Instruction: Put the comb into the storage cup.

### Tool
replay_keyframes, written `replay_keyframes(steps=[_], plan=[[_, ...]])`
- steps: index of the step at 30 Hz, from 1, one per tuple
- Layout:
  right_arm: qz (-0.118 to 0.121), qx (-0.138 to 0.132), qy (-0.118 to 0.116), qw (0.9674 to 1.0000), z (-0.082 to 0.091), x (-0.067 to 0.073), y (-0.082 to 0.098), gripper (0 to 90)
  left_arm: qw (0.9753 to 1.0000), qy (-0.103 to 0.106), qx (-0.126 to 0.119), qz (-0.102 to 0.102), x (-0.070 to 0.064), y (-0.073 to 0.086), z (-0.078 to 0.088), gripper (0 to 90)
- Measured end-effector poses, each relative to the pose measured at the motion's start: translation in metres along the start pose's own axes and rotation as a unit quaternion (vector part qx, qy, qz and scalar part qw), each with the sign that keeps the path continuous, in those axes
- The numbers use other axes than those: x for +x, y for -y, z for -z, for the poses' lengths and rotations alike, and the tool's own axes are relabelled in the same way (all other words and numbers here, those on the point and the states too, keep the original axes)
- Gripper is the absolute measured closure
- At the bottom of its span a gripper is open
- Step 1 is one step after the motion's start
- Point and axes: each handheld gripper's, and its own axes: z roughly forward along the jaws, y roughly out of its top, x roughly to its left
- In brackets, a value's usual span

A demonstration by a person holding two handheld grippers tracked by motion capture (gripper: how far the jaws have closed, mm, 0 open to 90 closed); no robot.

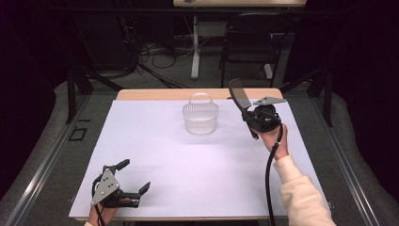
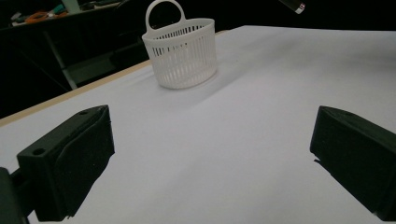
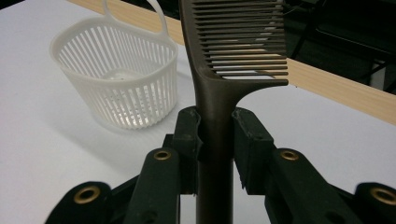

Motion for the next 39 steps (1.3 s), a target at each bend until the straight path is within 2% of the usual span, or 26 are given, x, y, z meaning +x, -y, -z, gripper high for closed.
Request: replay_keyframes(steps=[8,29,39], plan=[[0.015,0.007,0.002,0.9999,-0.010,-0.001,-0.006,72.6,1.0000,0.003,0.001,0.002,0.001,0.000,-0.001,0.0],[0.030,-0.039,-0.008,0.9987,-0.017,0.013,-0.019,72.6,1.0000,0.008,0.001,0.003,0.001,0.000,-0.001,0.0],[0.037,-0.049,-0.014,0.9980,-0.021,0.018,-0.024,72.6,1.0000,0.005,0.000,0.003,0.001,0.000,-0.001,0.0]])
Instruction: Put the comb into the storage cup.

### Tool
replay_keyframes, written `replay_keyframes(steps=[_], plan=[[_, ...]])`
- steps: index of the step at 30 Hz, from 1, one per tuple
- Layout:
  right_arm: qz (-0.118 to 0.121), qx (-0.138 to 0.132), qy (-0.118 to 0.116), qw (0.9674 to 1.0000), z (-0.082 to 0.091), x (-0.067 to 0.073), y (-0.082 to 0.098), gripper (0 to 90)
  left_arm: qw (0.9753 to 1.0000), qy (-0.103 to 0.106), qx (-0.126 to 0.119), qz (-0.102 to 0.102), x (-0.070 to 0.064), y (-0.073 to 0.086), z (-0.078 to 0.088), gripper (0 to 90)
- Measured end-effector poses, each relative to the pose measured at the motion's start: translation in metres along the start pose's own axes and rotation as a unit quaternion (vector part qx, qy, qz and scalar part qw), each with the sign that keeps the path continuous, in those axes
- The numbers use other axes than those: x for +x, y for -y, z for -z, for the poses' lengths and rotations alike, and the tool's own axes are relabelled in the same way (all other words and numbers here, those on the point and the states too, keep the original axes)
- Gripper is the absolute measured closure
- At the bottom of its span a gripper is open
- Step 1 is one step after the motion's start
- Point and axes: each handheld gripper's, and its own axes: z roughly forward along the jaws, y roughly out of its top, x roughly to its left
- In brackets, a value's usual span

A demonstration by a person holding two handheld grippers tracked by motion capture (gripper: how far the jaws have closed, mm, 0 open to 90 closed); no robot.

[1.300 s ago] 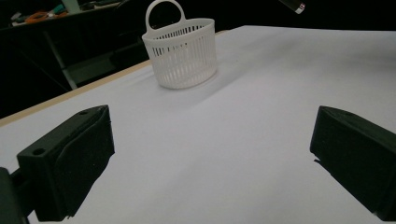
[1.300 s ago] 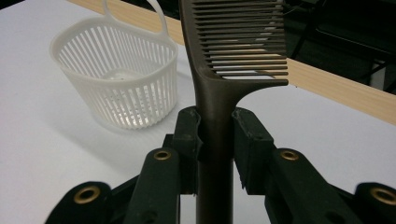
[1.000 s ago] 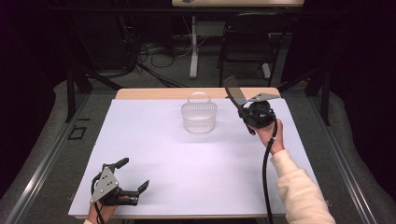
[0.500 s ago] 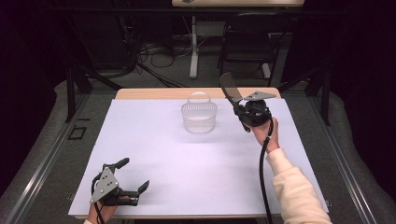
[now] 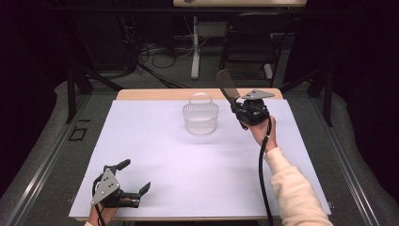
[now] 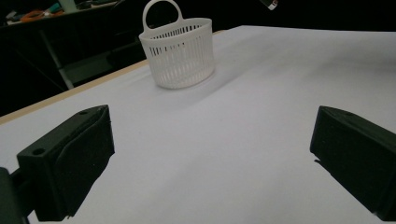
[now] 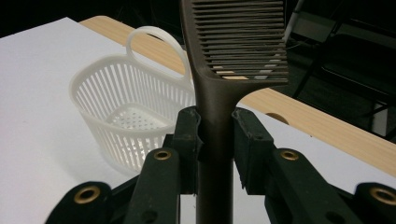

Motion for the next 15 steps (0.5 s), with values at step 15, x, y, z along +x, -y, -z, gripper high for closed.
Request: replay_keyframes(steps=[15], plan=[[0.010,-0.015,-0.006,0.9998,-0.0084,0.0081,-0.0075,72.5,1.0000,0.001,0.001,0.001,0.0001,0.0000,-0.0002,0.0]])
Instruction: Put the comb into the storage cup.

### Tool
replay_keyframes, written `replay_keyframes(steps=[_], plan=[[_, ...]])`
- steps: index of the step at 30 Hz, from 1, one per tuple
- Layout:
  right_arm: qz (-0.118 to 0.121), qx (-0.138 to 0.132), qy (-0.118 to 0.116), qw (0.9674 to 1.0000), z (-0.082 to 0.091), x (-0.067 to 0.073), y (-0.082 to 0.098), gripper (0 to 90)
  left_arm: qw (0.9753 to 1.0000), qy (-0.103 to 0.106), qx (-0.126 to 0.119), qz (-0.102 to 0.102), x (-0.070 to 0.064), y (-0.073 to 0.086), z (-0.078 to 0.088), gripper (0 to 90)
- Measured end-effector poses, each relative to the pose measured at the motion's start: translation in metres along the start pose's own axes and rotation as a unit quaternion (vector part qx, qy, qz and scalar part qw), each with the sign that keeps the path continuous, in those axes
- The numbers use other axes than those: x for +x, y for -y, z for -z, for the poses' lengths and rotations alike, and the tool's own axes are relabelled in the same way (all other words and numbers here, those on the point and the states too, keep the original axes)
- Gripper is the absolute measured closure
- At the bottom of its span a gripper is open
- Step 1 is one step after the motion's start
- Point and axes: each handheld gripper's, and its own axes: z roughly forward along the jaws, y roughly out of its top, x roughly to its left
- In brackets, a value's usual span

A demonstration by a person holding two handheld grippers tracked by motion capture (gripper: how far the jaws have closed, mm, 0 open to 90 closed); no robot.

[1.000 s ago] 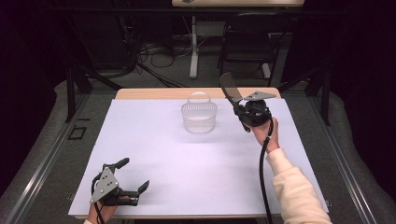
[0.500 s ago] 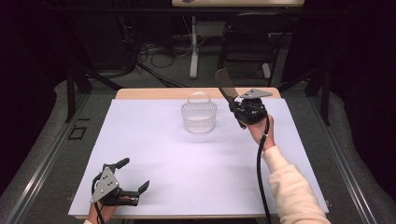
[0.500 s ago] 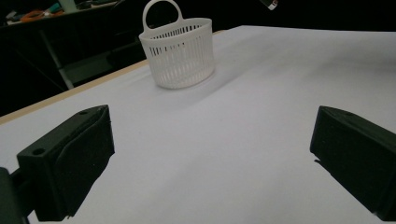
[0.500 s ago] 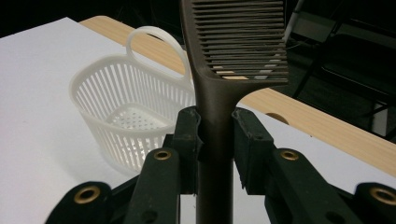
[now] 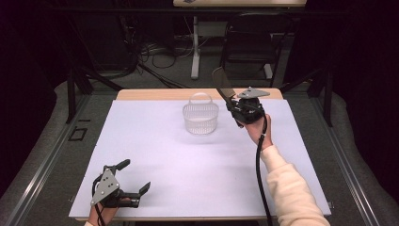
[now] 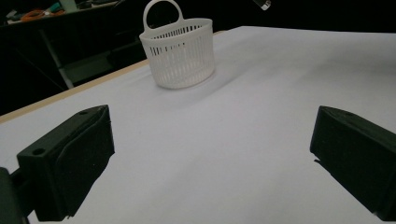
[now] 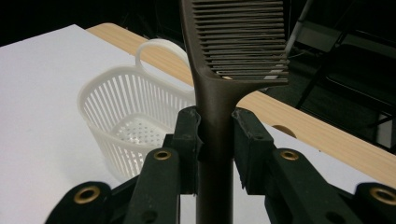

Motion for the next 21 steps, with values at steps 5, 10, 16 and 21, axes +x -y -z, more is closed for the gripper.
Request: replay_keyframes(steps=[5,10,16,21], plan=[[-0.001,-0.004,-0.002,1.0000,-0.002,0.001,-0.002,72.5,1.0000,-0.003,0.003,0.001,0.000,0.000,0.000,0.0],[0.003,-0.011,-0.004,0.9999,-0.005,0.005,-0.007,72.5,1.0000,-0.004,0.002,0.002,0.000,0.000,0.000,0.0],[0.010,-0.020,-0.003,0.9997,-0.010,0.009,-0.010,72.5,1.0000,-0.004,0.001,0.004,0.000,0.000,0.000,0.0],[0.011,-0.024,-0.004,0.9997,-0.011,0.011,-0.014,72.5,1.0000,-0.004,0.000,0.003,0.001,0.000,0.000,0.0]])
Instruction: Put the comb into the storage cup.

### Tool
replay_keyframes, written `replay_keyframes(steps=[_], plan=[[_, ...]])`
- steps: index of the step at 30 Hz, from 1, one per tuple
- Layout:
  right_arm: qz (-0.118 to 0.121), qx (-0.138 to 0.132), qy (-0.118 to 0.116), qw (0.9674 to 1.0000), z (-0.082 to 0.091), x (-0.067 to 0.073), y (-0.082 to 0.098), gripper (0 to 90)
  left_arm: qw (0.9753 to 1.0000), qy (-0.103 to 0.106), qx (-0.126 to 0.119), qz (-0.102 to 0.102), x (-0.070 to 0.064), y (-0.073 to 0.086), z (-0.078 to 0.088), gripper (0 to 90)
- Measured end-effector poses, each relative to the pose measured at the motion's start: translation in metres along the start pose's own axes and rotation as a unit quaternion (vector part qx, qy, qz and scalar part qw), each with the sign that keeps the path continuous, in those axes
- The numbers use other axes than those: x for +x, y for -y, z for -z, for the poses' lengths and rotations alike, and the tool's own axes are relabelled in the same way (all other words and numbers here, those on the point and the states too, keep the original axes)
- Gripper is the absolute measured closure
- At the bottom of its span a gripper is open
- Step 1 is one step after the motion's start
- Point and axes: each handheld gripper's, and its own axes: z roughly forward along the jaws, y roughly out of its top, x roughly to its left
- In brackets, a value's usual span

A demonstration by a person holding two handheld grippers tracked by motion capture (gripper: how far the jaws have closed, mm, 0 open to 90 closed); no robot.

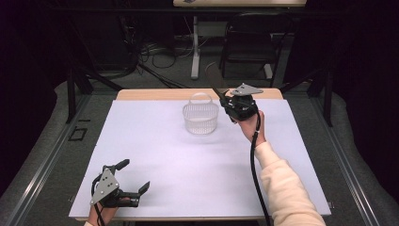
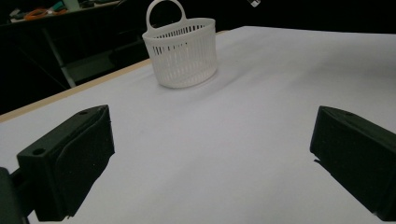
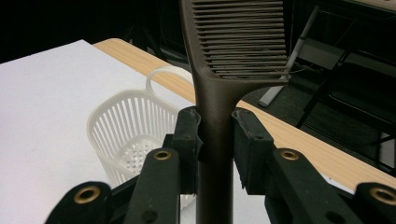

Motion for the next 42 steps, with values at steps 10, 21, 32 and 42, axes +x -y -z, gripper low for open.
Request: replay_keyframes(steps=[10,21,32,42], plan=[[0.006,-0.003,-0.003,1.0000,-0.005,0.004,-0.003,72.6,1.0000,0.001,0.000,0.001,0.000,0.000,0.000,0.0],[0.009,-0.014,0.001,0.9999,-0.011,0.008,-0.008,72.5,1.0000,0.001,0.000,0.001,0.000,0.000,0.000,0.0],[0.017,-0.023,-0.003,0.9996,-0.017,0.013,-0.011,72.5,1.0000,-0.001,0.002,-0.001,0.000,0.000,0.000,0.0],[0.025,-0.035,-0.002,0.9991,-0.022,0.014,-0.011,72.5,1.0000,-0.001,0.001,0.000,0.000,0.000,0.000,0.0]])
